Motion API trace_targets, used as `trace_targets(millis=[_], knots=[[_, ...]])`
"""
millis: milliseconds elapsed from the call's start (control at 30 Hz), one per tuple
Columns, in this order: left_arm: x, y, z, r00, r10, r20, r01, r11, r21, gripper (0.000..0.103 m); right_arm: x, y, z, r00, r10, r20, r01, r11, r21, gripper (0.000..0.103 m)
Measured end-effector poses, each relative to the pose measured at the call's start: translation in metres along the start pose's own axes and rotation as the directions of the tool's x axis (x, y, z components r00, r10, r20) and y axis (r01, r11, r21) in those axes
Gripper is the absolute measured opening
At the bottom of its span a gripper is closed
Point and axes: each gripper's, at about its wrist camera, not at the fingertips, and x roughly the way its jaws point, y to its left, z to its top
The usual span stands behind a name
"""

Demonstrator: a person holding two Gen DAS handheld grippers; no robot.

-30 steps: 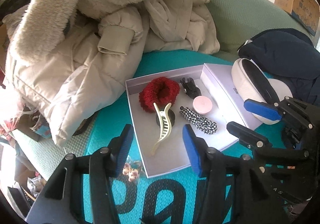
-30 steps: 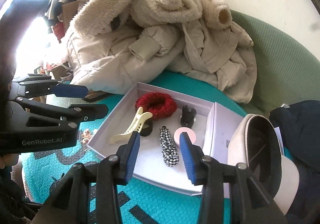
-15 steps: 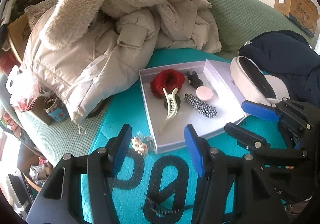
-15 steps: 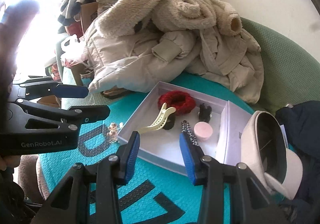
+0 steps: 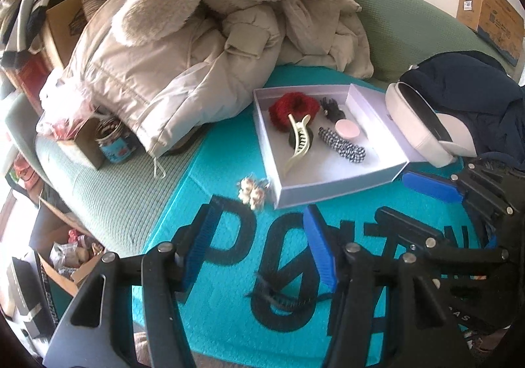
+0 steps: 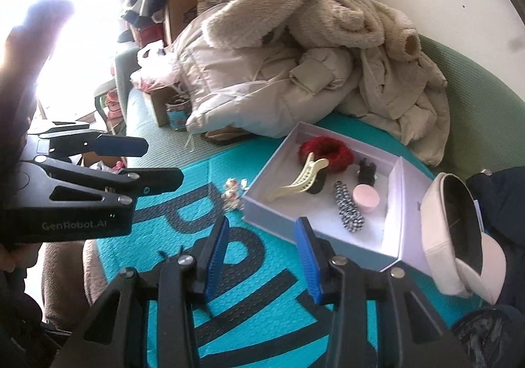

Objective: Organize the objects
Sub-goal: 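Withdraw both open tools from the box toward the charm items, then grasp the black claw clip with the right tool while the left tool nears the bear clips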

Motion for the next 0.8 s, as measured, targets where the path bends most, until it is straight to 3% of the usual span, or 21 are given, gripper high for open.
trace_targets(millis=[367,800], knots=[[-0.023,0.017,-0.043,1.000,0.025,-0.011,-0.025,0.999,-0.041,0.055,-0.003,0.036,-0.022,0.998,0.062,-0.032,-0.063,0.997,-0.044,0.042],[-0.014,0.038,-0.085,0.998,0.011,-0.059,-0.018,0.993,-0.119,0.055,0.017,0.067,-0.047,0.984,0.140,-0.107,-0.150,0.985,-0.088,0.042]])
